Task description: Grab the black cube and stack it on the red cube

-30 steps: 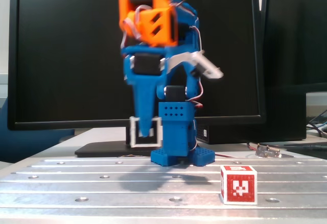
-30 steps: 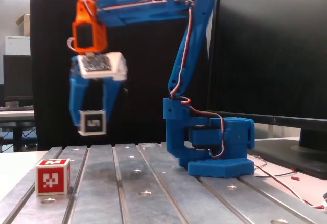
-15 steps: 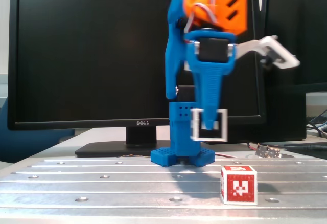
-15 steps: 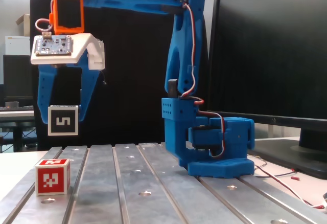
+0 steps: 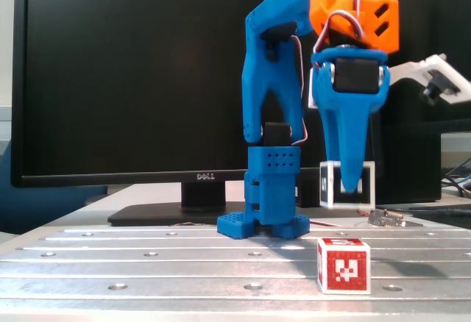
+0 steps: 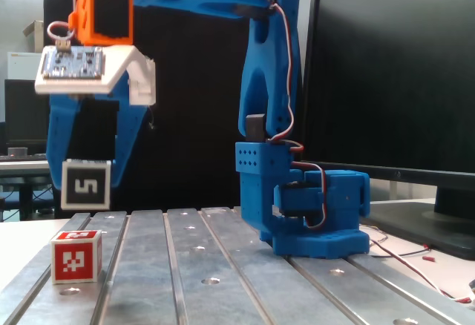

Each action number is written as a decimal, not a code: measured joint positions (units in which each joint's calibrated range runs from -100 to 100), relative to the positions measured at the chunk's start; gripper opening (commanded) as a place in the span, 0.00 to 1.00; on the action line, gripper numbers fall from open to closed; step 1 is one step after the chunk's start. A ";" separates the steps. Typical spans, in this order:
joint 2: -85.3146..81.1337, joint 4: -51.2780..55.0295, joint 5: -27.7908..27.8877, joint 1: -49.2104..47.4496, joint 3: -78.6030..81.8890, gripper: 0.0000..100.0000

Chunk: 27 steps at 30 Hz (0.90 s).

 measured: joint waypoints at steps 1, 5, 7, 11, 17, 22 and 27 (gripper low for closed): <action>0.76 -0.26 0.00 0.00 0.00 0.14; 3.55 -0.86 0.00 0.30 -0.63 0.14; 4.48 -0.86 0.00 0.37 -1.27 0.14; 6.00 -0.95 0.00 1.19 -2.90 0.14; 7.10 -0.95 -0.21 1.56 -4.71 0.14; 8.03 -0.95 -0.05 1.41 -4.71 0.14; 8.03 -0.95 -0.05 1.56 -4.71 0.14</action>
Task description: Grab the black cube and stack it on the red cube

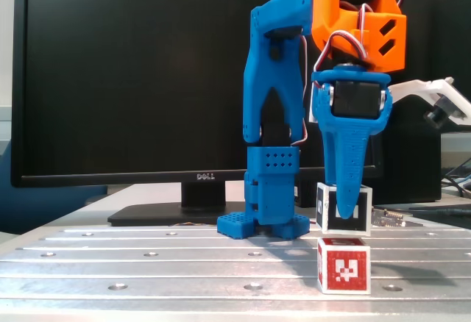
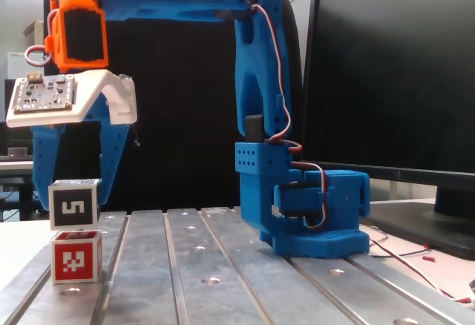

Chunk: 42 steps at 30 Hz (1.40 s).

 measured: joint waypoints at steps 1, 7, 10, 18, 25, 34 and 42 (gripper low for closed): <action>0.00 0.00 0.00 0.00 0.00 0.14; 0.00 -0.34 0.00 -0.15 0.00 0.14; 0.00 -0.95 0.00 -0.15 0.00 0.14; 0.00 -2.06 -0.10 -0.07 1.09 0.14; 0.00 -3.18 -0.05 -0.15 2.36 0.14; 0.00 -3.18 -0.05 -0.07 3.71 0.14; 0.00 -3.18 -0.05 0.00 3.71 0.15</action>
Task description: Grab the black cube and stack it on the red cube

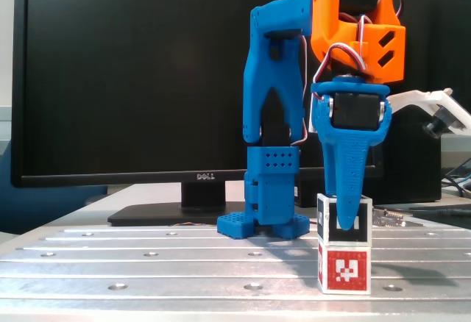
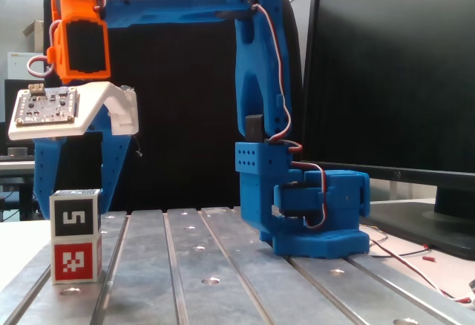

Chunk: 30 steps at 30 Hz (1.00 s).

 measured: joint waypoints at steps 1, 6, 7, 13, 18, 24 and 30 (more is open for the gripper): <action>0.00 0.00 0.00 0.00 0.00 0.15; 0.00 -0.34 0.00 -0.07 0.00 0.19; 0.00 -0.60 0.00 -0.07 0.00 0.21; 0.00 -1.03 0.00 -0.07 0.27 0.38; 0.00 -1.03 0.00 -0.07 0.27 0.42; 0.00 -0.43 0.00 -0.07 0.27 0.42; 0.00 4.73 -0.21 -0.07 -2.36 0.41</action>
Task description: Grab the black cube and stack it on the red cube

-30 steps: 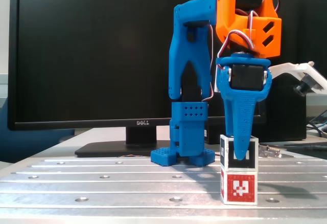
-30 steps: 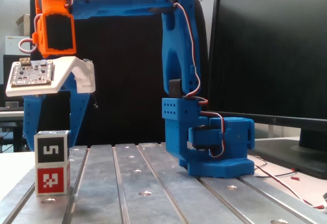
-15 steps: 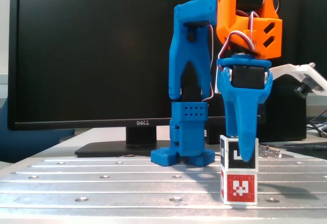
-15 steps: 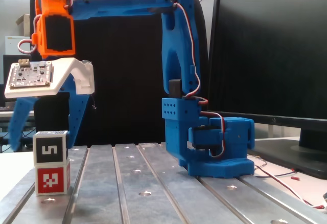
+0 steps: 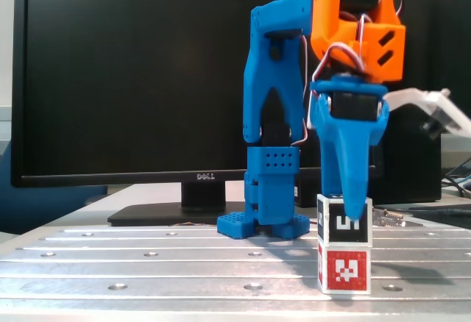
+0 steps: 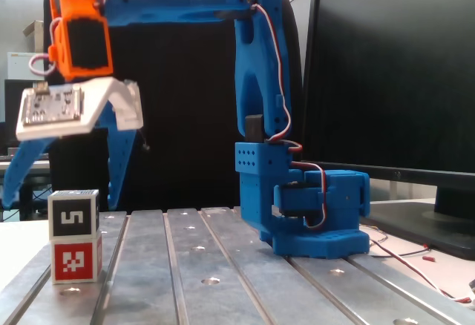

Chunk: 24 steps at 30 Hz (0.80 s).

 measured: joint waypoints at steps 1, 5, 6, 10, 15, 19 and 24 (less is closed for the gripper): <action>0.00 1.03 0.00 0.00 -1.09 0.41; 0.00 4.64 0.05 0.00 -5.34 0.41; 0.00 5.33 0.00 0.00 -6.16 0.41; 0.00 7.65 0.05 0.00 -9.78 0.41; 0.00 10.40 0.26 1.04 -15.04 0.41; 0.00 11.00 3.20 3.04 -16.94 0.36; 0.00 11.00 7.40 6.44 -17.03 0.22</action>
